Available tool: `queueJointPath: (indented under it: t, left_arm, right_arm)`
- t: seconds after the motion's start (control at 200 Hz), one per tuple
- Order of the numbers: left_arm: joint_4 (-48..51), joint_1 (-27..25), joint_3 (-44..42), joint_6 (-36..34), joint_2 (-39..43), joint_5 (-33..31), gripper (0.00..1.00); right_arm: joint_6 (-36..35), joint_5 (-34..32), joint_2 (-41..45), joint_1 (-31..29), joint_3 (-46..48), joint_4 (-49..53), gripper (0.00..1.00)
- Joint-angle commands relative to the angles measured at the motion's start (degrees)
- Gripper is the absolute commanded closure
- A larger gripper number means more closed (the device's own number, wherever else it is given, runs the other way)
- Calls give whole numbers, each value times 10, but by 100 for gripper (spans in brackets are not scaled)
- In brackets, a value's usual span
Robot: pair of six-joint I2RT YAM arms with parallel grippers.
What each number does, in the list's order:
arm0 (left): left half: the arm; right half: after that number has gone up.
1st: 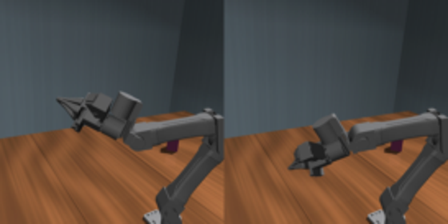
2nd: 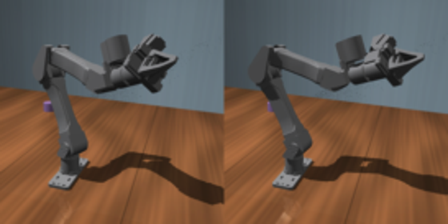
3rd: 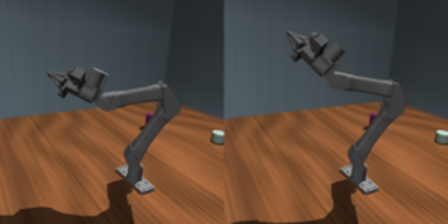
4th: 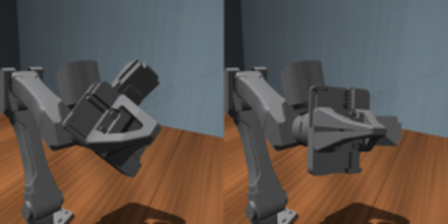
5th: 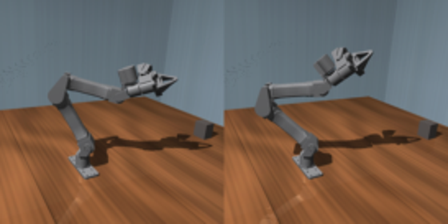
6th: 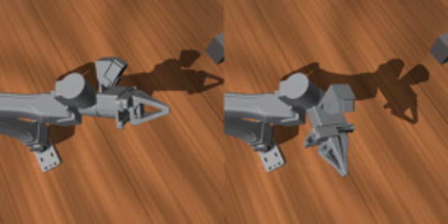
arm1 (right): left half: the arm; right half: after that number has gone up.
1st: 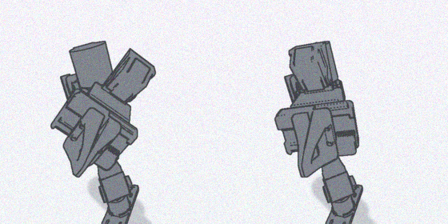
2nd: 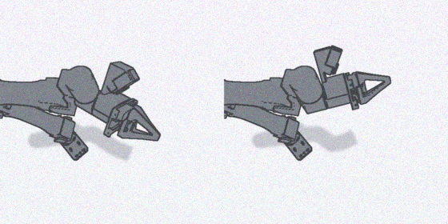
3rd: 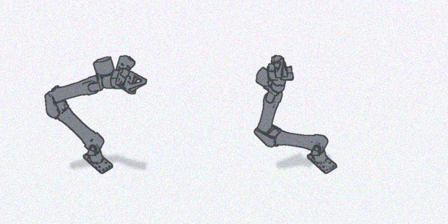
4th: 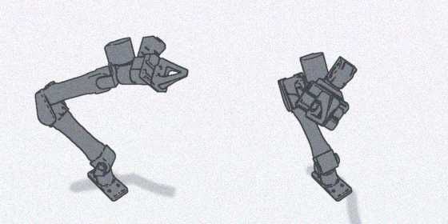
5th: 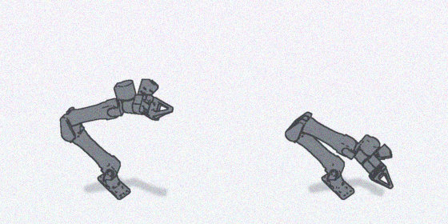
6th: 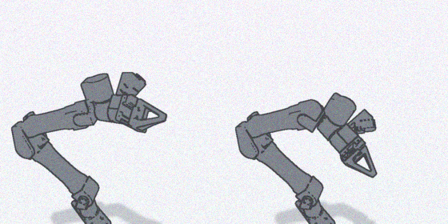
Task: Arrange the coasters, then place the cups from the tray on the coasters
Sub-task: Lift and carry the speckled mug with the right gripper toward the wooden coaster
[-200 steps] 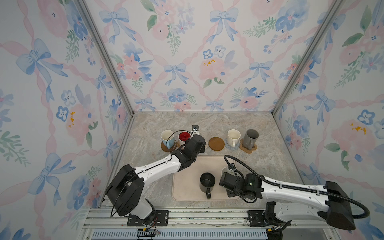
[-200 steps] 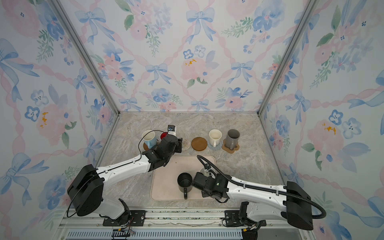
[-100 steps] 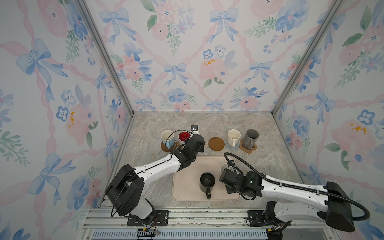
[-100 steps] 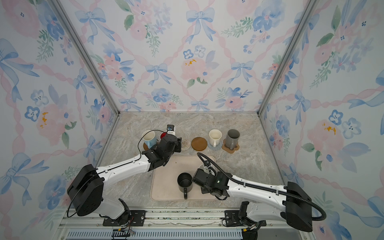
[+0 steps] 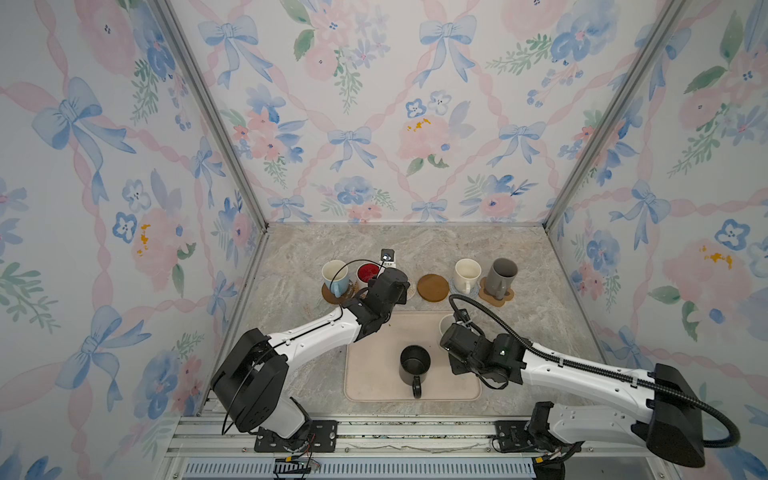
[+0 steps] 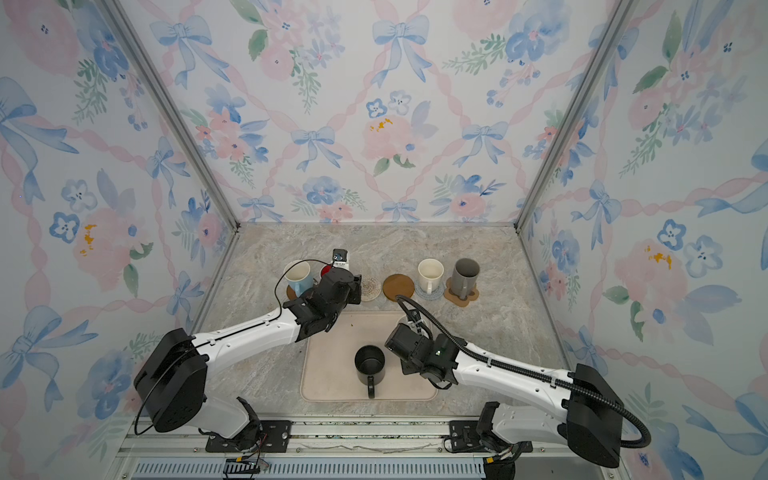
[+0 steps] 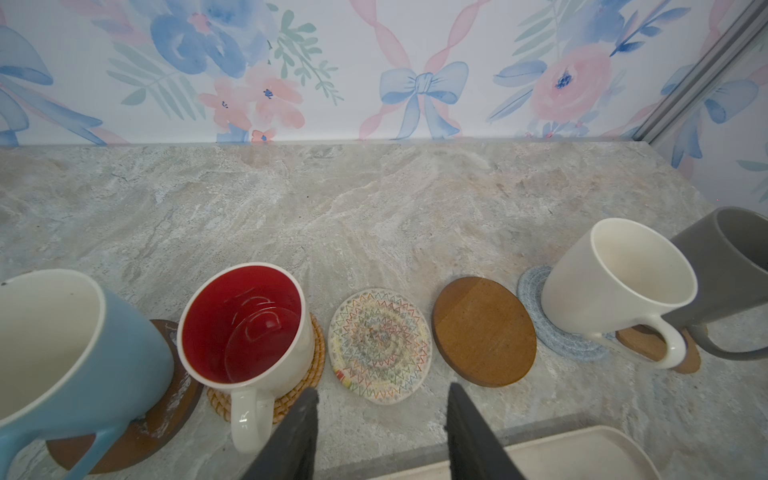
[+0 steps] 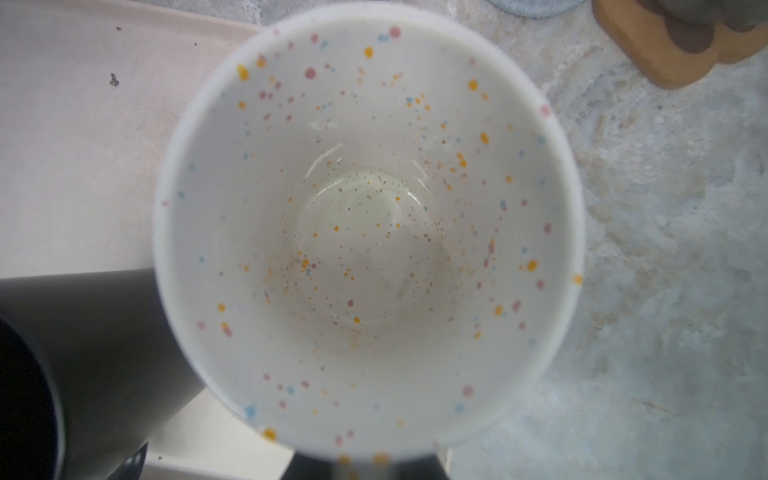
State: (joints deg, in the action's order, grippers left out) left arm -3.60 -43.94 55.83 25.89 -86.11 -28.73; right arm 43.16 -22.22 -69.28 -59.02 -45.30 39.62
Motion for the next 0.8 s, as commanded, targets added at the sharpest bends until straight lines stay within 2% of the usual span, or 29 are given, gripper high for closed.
queueJointPath:
  t: [0.0,0.245,0.615,0.795]
  left_arm:
    - [8,5,3,-6,-5,-9,54]
    - [10,7,3,-5,-3,-9,53]
    - [10,14,-13,-1,25,1,53]
    - [10,17,-20,2,36,2,53]
  right_arm:
    - [-41,-35,-6,18,-38,-49,100]
    - [-116,-24,-44,62,-80,-85,100]
    - [-178,5,-119,127,-140,-166,100]
    - [-183,3,-154,150,-165,-201,100]
